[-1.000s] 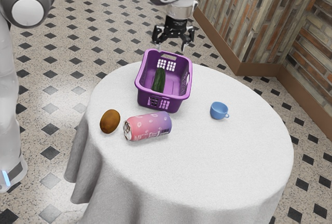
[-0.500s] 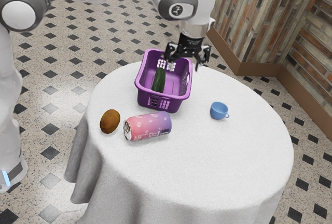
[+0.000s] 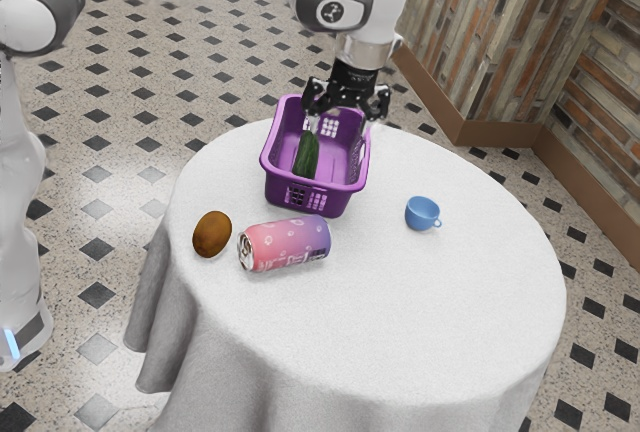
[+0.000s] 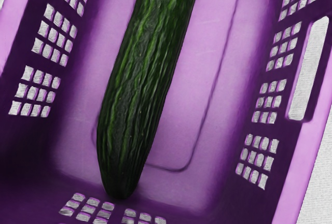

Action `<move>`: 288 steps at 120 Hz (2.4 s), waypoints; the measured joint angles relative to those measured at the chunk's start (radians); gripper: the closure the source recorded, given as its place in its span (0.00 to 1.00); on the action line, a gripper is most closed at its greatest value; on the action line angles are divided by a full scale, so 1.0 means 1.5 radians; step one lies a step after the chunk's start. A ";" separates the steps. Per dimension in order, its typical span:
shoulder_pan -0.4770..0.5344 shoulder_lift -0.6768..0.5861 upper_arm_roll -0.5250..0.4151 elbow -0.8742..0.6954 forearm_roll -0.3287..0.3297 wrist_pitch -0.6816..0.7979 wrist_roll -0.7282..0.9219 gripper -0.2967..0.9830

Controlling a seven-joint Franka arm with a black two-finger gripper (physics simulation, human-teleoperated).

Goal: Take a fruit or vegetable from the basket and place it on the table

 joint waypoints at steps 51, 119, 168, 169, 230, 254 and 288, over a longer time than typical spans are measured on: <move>0.015 0.007 -0.001 -0.003 0.003 -0.008 0.002 0.23; 0.073 0.030 0.019 -0.032 0.057 0.013 0.128 0.23; 0.054 0.052 0.029 -0.081 0.034 0.077 0.173 0.23; 0.053 0.052 0.029 -0.083 0.033 0.078 0.174 0.23; -0.031 0.050 0.082 -0.108 0.012 0.106 0.201 0.23; 0.008 0.070 0.083 -0.108 -0.003 0.117 0.207 0.23; 0.009 0.088 0.084 -0.115 -0.021 0.140 0.214 0.23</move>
